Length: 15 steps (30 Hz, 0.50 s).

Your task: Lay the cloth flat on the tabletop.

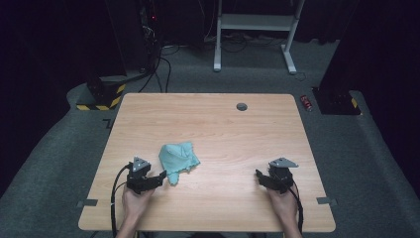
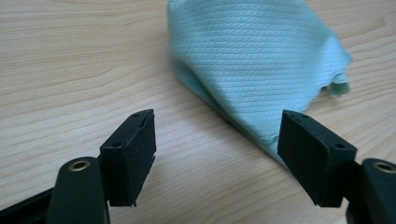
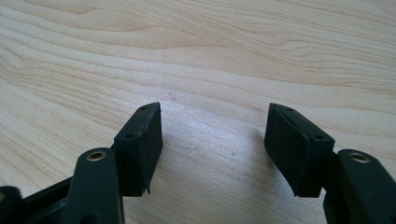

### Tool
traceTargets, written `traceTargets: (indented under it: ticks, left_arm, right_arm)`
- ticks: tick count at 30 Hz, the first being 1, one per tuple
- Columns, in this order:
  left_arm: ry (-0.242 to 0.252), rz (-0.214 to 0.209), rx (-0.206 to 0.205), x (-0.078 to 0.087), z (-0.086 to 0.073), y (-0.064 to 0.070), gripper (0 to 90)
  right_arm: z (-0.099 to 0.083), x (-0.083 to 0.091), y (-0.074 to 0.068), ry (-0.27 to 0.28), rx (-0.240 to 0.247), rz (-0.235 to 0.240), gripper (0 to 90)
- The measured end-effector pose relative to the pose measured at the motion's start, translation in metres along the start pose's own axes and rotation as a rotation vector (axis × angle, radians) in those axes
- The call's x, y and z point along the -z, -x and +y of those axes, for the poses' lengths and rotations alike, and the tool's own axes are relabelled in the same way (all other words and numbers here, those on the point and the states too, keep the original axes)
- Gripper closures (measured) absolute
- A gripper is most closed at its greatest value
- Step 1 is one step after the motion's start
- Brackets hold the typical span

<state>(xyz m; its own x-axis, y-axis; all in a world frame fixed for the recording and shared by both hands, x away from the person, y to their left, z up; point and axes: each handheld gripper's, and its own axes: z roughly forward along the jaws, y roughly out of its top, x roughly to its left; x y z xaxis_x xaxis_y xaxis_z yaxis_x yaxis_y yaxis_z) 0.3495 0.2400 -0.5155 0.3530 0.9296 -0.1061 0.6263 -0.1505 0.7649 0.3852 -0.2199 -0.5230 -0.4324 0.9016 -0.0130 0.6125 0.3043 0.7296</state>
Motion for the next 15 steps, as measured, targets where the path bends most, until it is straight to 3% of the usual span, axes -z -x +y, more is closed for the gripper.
traceTargets:
  ticks: [15]
  left_arm:
    - [0.003, -0.057, -0.044, -0.006, 0.018, 0.025, 28.3]
  right_arm:
    - [0.000, 0.000, -0.001, -0.002, 0.006, 0.006, 36.2]
